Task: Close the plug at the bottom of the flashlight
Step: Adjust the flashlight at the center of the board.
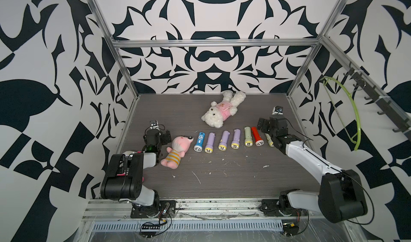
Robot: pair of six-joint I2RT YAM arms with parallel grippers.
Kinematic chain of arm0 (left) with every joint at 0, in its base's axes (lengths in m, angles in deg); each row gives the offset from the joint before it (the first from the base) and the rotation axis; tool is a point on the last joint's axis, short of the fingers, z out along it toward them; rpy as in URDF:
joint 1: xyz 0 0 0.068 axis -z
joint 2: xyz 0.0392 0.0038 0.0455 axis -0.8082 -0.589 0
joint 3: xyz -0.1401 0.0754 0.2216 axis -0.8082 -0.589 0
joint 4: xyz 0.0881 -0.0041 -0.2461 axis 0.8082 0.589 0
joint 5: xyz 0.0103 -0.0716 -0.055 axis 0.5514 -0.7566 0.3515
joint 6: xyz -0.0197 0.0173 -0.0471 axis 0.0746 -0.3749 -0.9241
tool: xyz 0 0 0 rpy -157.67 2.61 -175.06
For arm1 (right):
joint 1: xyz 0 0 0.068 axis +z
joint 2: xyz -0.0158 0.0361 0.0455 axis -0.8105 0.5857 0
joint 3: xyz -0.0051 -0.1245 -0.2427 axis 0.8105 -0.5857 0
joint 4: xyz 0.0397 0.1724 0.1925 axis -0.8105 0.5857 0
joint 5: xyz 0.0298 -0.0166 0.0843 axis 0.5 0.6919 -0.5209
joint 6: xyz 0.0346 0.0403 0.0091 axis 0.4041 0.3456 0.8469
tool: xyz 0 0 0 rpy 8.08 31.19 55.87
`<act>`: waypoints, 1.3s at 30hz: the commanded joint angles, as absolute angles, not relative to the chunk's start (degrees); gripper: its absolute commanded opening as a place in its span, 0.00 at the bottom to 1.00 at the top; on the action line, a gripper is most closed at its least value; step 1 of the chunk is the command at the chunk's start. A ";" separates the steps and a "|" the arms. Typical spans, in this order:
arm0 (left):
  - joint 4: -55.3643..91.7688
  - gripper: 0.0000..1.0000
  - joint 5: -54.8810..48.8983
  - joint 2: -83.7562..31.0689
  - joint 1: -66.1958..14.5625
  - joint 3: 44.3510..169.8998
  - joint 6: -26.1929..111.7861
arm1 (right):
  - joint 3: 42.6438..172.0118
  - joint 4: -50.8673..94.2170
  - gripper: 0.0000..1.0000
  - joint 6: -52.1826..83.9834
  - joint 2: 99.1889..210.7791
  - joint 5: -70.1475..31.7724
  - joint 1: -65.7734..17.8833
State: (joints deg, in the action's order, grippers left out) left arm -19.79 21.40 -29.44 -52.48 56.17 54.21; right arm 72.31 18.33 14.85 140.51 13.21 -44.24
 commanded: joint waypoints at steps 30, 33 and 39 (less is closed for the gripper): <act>-27.68 0.99 17.89 -30.65 -52.77 55.91 55.37 | 106.43 42.08 1.00 4.73 187.76 20.42 -47.51; -27.62 0.99 17.85 -30.65 -52.77 55.92 55.40 | 107.25 42.83 1.00 4.00 188.43 19.26 -47.47; -27.60 0.99 17.93 -30.81 -52.77 56.03 55.47 | 86.31 19.37 1.00 3.07 172.12 16.32 -47.74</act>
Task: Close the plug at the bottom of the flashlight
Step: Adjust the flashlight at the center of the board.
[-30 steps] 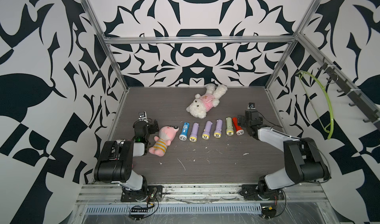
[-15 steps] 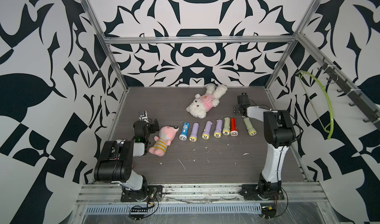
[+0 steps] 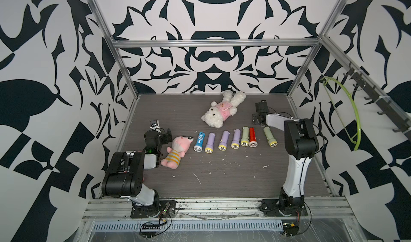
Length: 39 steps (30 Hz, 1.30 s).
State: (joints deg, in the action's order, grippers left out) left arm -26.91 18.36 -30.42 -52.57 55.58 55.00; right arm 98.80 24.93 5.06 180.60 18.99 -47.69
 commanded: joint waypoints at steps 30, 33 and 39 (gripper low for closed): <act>-27.71 0.99 17.77 -30.72 -52.70 55.93 55.52 | 67.47 12.27 1.00 9.25 115.94 2.12 -42.12; -27.67 0.99 17.76 -30.72 -52.69 55.91 55.53 | 68.90 15.23 1.00 7.81 112.69 1.17 -35.24; -27.62 0.99 17.79 -30.65 -52.69 56.01 55.53 | 70.02 15.50 1.00 6.03 113.22 7.20 -21.68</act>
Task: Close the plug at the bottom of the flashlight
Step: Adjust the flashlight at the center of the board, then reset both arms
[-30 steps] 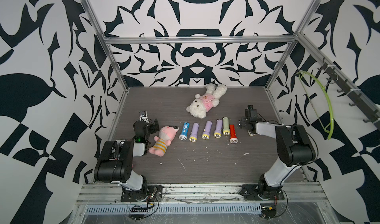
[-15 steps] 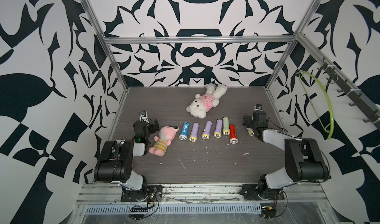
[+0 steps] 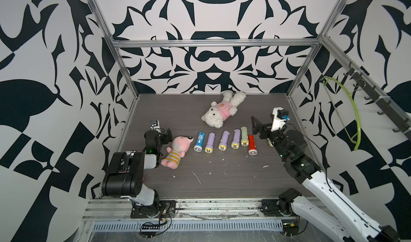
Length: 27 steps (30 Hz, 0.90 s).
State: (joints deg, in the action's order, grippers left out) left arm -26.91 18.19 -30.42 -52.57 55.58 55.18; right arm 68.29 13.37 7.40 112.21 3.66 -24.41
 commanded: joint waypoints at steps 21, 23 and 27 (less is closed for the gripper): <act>-27.62 0.99 17.76 -30.63 -52.69 55.96 55.56 | 58.12 -2.55 1.00 -7.05 130.05 -18.97 -42.66; -27.62 0.99 17.76 -30.63 -52.69 56.05 55.58 | 58.13 3.63 1.00 -2.98 130.53 -5.66 -44.83; -27.65 0.99 17.72 -30.72 -52.69 55.91 55.53 | 50.96 -6.80 1.00 -0.89 130.98 -3.41 -49.40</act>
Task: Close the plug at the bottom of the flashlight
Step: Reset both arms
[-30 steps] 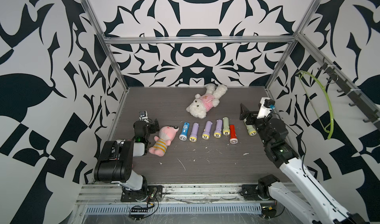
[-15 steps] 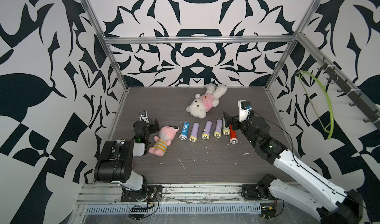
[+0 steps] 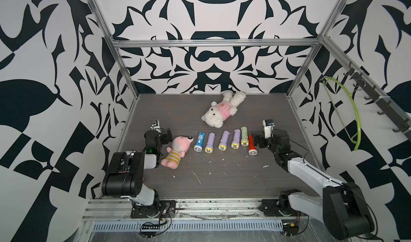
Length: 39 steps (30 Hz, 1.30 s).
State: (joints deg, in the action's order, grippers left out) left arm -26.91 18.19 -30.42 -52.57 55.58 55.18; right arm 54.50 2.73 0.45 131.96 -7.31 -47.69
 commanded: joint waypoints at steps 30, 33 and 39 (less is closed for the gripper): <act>-27.59 0.99 17.71 -30.72 -52.69 55.94 55.53 | 52.85 -24.26 1.00 -1.22 154.89 -11.14 -53.62; -27.57 0.99 17.81 -30.65 -52.69 55.95 55.53 | 52.81 -24.22 1.00 -1.22 154.89 -11.14 -53.55; -27.59 0.99 17.76 -30.63 -52.69 55.96 55.55 | 52.90 -24.14 1.00 -1.22 154.89 -11.17 -53.62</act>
